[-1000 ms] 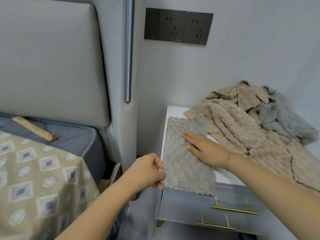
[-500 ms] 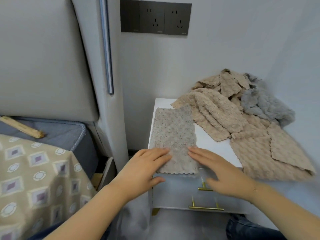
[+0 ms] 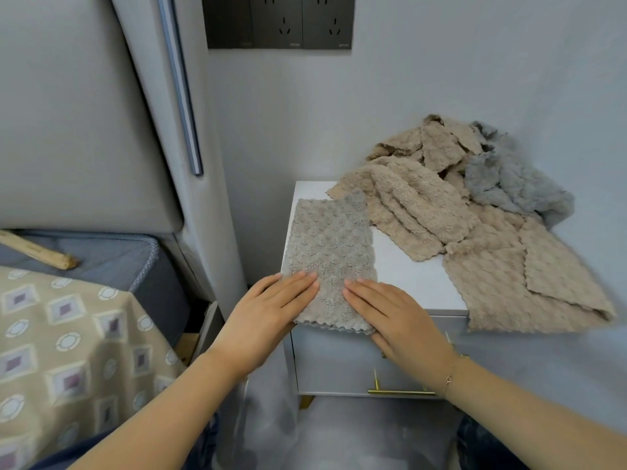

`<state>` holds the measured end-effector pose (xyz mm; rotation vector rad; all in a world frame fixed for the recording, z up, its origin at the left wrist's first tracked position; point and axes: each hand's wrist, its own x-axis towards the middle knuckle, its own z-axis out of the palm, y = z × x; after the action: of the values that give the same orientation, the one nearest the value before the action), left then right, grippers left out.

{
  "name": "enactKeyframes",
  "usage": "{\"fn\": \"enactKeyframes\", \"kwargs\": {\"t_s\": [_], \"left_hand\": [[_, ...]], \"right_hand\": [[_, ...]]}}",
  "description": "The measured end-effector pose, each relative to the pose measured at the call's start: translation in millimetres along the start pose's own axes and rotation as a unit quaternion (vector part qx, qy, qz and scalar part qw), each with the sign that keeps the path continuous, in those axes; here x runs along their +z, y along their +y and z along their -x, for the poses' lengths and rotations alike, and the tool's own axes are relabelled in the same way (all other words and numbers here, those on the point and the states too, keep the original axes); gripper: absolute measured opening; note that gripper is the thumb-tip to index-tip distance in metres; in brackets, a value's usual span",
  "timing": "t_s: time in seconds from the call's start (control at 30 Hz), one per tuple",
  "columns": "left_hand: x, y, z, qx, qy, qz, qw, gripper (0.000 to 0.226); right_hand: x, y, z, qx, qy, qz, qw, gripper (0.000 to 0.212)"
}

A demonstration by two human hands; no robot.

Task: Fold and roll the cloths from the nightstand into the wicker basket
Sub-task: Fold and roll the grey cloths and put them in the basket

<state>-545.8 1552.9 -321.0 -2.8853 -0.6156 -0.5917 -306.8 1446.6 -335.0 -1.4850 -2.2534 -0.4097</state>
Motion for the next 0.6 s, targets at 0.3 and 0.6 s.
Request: {"fn": "enactKeyframes", "kwargs": {"t_s": [0.3, 0.6], "left_hand": [[-10, -10, -3, -0.036, 0.065, 0.126, 0.989, 0.036], [-40, 7, -21, -0.257, -0.048, 0.337, 0.905, 0.05]], "right_hand": [[-14, 11, -8, 0.098, 0.05, -0.215, 0.97, 0.037], [-28, 11, -9, 0.237, 0.053, -0.368, 0.897, 0.015]]}}
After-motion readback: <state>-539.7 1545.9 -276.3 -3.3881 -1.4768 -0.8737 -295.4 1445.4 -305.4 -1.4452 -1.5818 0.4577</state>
